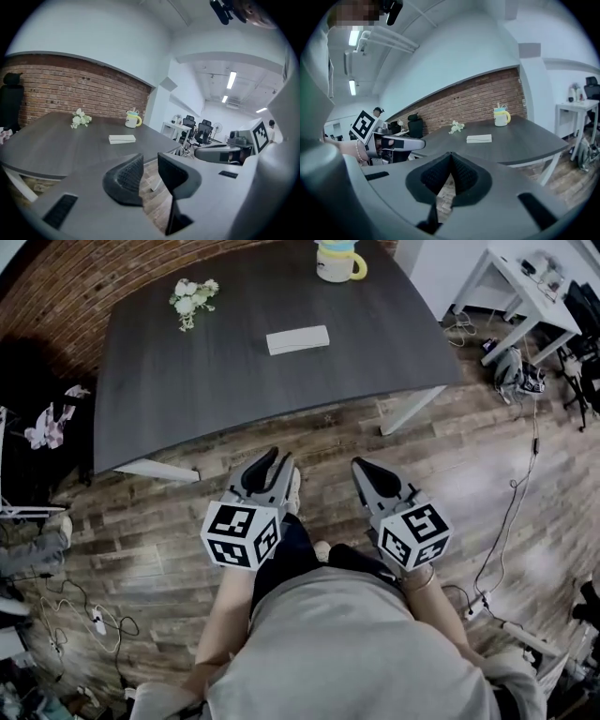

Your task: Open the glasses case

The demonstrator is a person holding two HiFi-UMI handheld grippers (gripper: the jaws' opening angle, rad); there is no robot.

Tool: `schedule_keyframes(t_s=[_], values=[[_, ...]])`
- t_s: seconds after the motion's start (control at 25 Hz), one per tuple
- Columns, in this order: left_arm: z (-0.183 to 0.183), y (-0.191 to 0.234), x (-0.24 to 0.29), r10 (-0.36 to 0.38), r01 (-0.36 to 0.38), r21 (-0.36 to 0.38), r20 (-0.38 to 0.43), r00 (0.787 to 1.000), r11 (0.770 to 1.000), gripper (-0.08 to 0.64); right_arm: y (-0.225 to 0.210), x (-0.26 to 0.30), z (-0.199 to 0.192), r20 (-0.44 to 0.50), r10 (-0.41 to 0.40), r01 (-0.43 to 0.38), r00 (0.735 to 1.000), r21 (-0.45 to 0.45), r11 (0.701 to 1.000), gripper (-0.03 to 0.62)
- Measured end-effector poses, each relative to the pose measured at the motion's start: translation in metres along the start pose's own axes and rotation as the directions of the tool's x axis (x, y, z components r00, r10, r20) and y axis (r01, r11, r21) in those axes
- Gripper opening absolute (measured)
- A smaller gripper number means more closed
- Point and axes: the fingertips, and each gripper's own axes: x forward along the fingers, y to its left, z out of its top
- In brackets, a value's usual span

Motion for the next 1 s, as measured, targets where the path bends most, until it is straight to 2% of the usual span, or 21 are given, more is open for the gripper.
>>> schedule_keyframes(t_s=[0.12,0.32,0.48,0.8,1.0], values=[[0.012,0.021,0.028,-0.032,0.032,-0.011,-0.016,0.999,0.999,0.092,-0.016,0.019,0.011,0.023,-0.065,0.065,0.998,0.025,0.998,0.005],[0.035,0.053,0.078,-0.121,0.125,0.046,-0.088,0.989,0.991,0.091,-0.046,0.061,0.034,0.024,-0.134,0.132,0.991,0.069,0.989,0.005],[0.056,0.076,0.107,-0.160,0.168,0.080,-0.104,0.982,0.982,0.091,-0.069,0.090,0.056,0.054,-0.203,0.197,0.978,0.089,0.976,0.005],[0.080,0.110,0.140,-0.238,0.252,0.112,-0.128,0.963,0.961,0.092,-0.078,0.140,0.091,0.085,-0.274,0.267,0.958,0.089,0.960,0.005],[0.085,0.110,0.155,-0.301,0.321,0.138,-0.145,0.942,0.937,0.091,-0.085,0.148,0.091,0.062,-0.314,0.308,0.947,0.089,0.947,0.005]])
